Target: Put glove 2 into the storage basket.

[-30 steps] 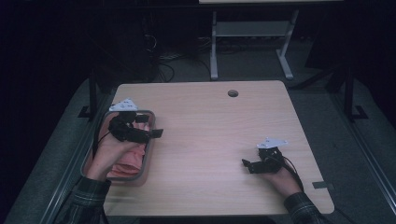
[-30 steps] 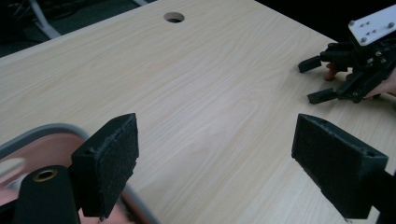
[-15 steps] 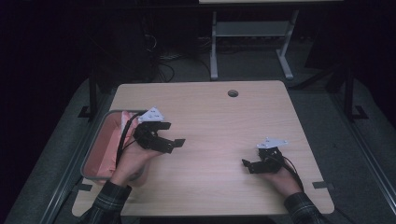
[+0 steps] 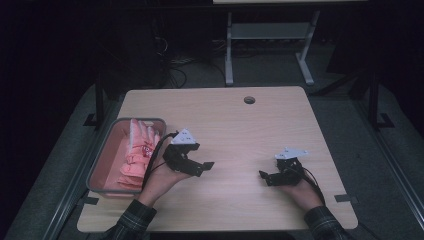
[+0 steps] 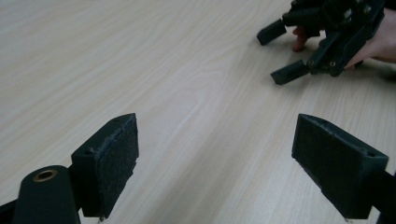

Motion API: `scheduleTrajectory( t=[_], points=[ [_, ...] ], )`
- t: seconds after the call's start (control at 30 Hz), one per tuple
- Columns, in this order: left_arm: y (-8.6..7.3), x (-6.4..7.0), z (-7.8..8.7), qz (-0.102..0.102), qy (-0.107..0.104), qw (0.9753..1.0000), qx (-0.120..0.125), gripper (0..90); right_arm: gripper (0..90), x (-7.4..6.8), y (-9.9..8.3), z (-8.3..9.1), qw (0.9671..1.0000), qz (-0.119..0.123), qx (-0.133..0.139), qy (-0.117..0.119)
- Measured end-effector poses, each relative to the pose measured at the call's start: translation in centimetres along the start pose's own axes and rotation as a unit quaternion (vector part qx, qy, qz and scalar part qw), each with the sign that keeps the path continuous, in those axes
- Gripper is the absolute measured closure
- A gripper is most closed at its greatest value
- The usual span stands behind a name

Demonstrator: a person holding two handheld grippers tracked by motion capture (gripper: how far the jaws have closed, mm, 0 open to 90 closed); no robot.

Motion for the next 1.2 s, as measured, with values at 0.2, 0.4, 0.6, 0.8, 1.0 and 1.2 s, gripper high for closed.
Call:
scheduleTrajectory(
  t=[0.2,0.4,0.6,0.8,1.0,1.2],
  points=[
    [-1.1,0.7,-2.1,0.003,-0.009,0.9999,-0.008,14.1,13.0,0.0,0.0,0.0,1.0,0.0,0.0,0.0],
    [-2.3,1.2,-4.1,-0.011,-0.008,0.9996,-0.023,14.0,13.0,0.0,0.0,0.0,1.0,0.0,0.0,0.0],
    [-3.3,1.5,-5.8,-0.026,-0.01,0.9988,-0.041,13.7,13.0,0.0,0.0,0.0,1.0,0.001,0.0,0.001],
    [-4.2,2.0,-7.1,-0.027,0.0,0.9982,-0.053,13.3,13.0,0.0,0.0,0.0,1.0,0.001,0.0,0.001],
    [-4.8,1.9,-7.7,-0.027,0.008,0.998,-0.056,12.8,13.0,0.0,0.0,0.0,1.0,0.002,0.0,0.001],
    [-5.1,2.2,-8.0,-0.044,0.019,0.9977,-0.047,12.6,13.0,0.0,0.0,0.0,1.0,0.002,0.0,0.001]
  ],
)
Point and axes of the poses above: each handheld gripper's, and its own axes: z roughly backward along the jaws, y roughly out of its top, x roughly to its right, the point moved 2 cm from there along -z, roughly forward along the jaws, and after that the axes turned 4 degrees about -x, right-handed, at the moved point
